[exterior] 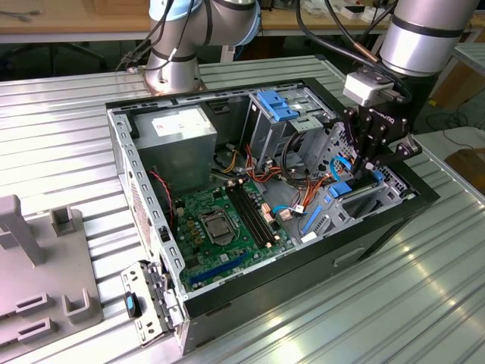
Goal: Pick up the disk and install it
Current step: 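Insert the first disk wire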
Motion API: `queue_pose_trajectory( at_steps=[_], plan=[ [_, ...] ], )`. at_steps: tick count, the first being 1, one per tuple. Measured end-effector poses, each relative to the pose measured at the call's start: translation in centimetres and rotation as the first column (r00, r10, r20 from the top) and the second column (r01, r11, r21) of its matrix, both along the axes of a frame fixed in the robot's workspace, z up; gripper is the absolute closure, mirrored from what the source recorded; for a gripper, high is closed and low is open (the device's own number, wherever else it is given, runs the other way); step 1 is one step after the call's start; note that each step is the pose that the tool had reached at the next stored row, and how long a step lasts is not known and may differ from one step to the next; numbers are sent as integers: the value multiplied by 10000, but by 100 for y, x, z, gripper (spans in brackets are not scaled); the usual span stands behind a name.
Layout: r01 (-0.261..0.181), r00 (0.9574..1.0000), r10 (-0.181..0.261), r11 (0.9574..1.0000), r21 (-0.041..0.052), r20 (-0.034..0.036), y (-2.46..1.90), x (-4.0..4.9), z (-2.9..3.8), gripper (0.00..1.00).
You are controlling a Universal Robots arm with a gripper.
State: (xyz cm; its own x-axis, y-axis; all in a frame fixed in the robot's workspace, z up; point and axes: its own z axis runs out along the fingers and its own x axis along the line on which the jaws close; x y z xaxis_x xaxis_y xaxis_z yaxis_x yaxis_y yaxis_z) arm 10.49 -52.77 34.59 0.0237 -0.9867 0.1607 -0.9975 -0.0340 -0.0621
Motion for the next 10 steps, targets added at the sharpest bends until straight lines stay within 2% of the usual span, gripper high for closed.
queue_pose_trajectory(
  at_steps=[10],
  plan=[
    [-50, 10000, 50, 10000, 1, 1, 0, 14, -10, 84]
  ],
)
